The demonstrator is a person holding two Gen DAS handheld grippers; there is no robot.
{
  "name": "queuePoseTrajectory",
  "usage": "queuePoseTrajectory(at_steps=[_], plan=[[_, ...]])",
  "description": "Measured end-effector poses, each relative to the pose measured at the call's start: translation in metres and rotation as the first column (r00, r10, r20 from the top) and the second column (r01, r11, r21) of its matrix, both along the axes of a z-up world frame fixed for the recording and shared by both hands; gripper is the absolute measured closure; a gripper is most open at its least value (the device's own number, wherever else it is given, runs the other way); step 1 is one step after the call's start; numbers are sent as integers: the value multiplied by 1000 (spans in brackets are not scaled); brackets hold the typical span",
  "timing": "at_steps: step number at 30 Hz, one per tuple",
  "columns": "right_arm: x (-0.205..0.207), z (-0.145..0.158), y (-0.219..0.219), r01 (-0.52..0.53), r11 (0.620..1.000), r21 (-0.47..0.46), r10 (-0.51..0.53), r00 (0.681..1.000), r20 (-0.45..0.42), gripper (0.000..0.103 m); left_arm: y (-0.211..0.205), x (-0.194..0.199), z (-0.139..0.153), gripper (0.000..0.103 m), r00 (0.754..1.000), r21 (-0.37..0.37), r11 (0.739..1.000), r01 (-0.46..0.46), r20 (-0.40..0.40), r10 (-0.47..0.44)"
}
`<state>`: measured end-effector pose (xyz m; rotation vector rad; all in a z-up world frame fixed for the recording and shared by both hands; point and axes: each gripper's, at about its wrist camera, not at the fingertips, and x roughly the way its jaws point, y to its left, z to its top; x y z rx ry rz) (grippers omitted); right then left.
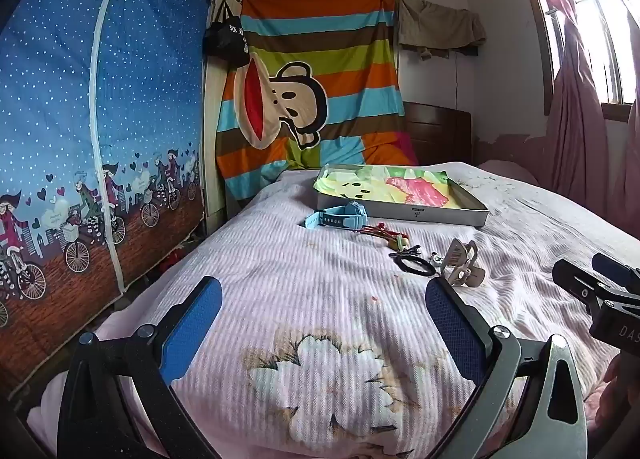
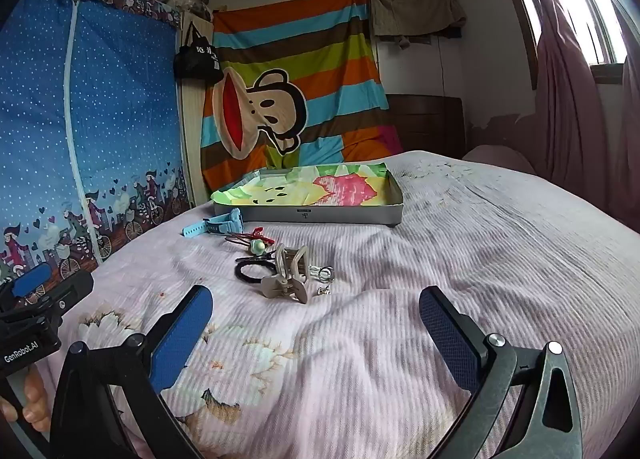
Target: Organize jewelry
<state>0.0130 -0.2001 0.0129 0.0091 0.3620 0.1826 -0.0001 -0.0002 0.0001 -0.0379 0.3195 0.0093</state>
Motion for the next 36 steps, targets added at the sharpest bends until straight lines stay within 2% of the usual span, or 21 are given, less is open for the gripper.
queuePoseTrajectory(at_steps=[13,36], plan=[[-1,1,0,0,1000,1,0,1000,1,0,-4,9,-1,3,1000,-8,1000,2,-2,-2],[-1,1,1,0,1000,1,0,1000,4,0,-5,0,1,3,1000,-2,1000,10,0,-10]])
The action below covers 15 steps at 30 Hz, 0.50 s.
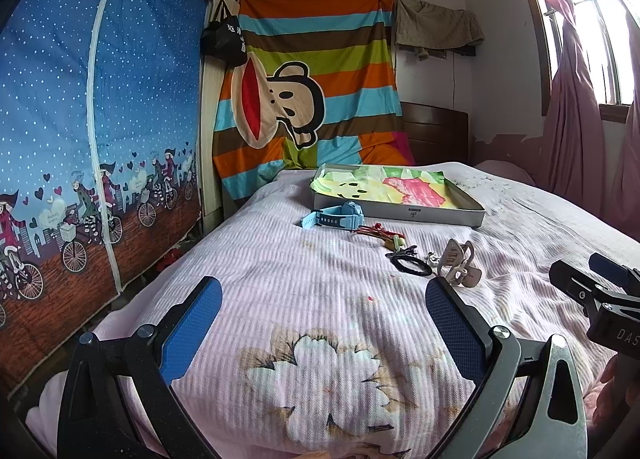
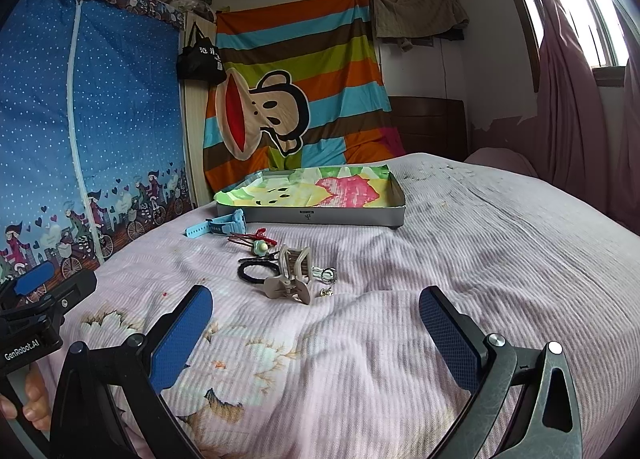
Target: Organize jewelry
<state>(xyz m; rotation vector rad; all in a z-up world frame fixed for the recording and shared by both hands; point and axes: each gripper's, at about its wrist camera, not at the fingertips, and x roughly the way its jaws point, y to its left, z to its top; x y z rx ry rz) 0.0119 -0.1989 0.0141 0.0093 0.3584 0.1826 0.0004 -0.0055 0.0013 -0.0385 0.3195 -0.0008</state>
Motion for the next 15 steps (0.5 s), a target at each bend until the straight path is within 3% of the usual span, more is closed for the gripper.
queuePoseTrajectory(at_steps=[15], plan=[[-3,3,0,-8,1000,0,8,1000,7,0,2,0,0,3,1000,-4,1000,2,0,-2]])
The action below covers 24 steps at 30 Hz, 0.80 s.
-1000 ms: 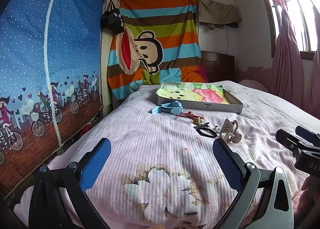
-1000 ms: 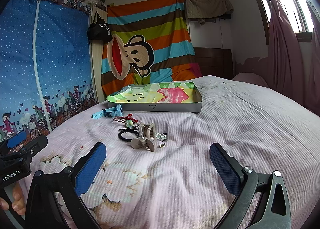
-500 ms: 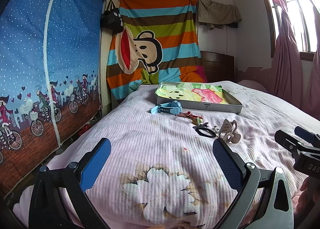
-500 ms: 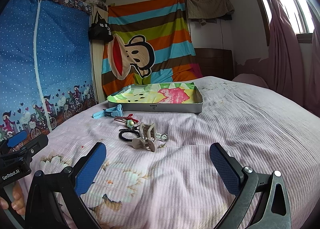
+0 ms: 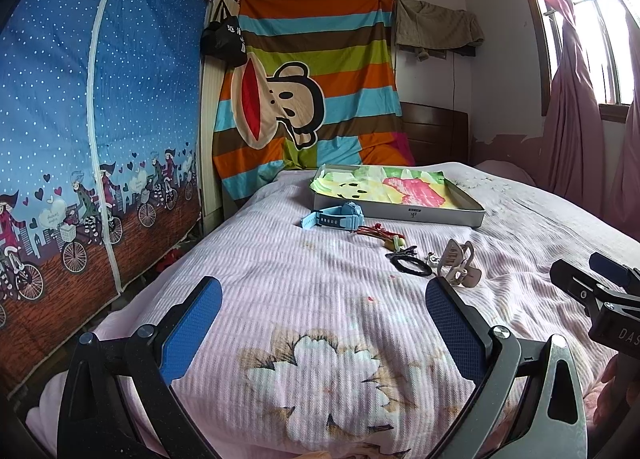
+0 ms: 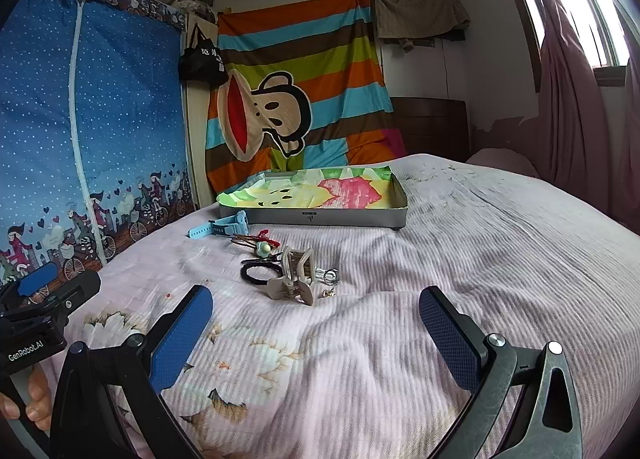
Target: Organize jewelry
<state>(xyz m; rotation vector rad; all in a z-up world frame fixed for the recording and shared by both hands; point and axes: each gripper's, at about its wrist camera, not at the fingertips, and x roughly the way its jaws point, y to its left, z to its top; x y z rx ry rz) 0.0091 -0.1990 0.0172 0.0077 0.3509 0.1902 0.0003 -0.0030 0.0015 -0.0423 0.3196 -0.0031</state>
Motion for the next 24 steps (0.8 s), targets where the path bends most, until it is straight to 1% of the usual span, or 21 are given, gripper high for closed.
queuePoseTrajectory(at_steps=[8,16,24], plan=[[-4,5,1,0,1000,5,0,1000,18,0,0,1,-1,3,1000,-1,1000,-4,0,4],[-5,8,-2,2,999,32,-3,999,33,0,-1,1,-1,3,1000,-1,1000,-3,1,3],[-11,11,0,-8,999,32,7,999,54,0,0,1,-1,3,1000,-2,1000,-4,2,4]])
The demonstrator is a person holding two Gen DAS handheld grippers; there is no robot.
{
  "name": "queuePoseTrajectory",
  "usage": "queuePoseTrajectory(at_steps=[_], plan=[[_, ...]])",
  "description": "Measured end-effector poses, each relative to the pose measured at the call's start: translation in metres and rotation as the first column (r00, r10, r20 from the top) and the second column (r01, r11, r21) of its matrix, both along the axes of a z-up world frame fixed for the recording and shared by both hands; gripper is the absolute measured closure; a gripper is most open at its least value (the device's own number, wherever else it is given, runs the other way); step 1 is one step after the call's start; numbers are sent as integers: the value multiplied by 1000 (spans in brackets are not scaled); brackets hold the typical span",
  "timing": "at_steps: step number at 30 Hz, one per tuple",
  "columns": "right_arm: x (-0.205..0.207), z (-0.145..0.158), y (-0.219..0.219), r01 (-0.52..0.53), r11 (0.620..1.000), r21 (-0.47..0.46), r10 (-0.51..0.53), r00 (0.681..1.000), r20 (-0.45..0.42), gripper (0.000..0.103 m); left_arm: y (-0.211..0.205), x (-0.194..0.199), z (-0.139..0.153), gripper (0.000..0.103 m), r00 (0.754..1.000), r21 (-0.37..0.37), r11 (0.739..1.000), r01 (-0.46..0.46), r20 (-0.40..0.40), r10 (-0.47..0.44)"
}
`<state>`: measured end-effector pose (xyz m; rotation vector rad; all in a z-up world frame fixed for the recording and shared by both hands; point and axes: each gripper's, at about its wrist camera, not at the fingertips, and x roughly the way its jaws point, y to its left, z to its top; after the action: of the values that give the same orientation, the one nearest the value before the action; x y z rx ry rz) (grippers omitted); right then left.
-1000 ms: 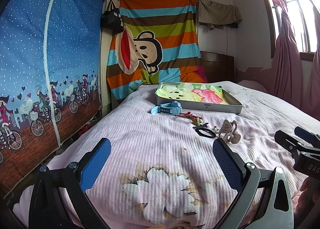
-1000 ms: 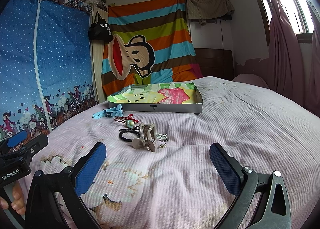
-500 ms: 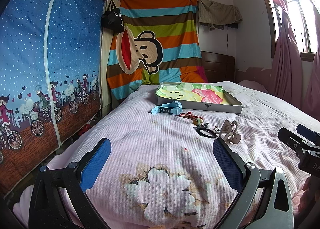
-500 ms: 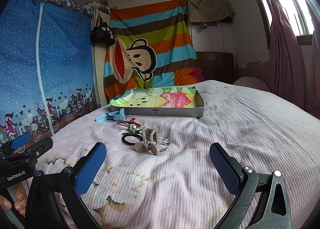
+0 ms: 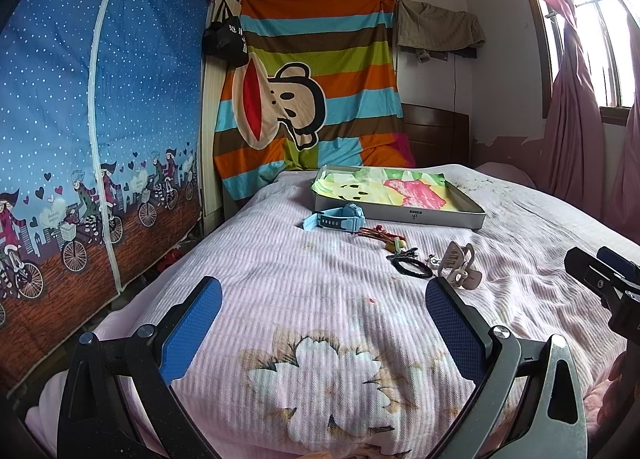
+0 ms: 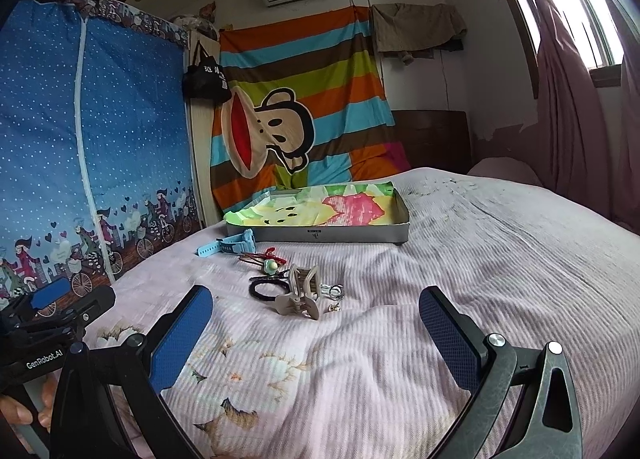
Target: Organize jewelry
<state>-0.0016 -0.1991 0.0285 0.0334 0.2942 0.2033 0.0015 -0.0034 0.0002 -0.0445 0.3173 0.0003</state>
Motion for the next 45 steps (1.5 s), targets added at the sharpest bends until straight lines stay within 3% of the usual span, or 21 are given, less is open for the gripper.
queuePoseTrajectory(at_steps=[29,38,45], plan=[[0,-1,0,-5,1000,12,5,1000,-5,0,2,0,0,3,1000,-3,1000,0,0,0],[34,3,-13,-40,993,107,56,986,-159,0,4,11,3,3,999,-25,1000,-12,-31,11],[91,1,-35,-25,994,103,58,942,-332,0,1,54,-2,3,987,-44,998,35,-157,-41]])
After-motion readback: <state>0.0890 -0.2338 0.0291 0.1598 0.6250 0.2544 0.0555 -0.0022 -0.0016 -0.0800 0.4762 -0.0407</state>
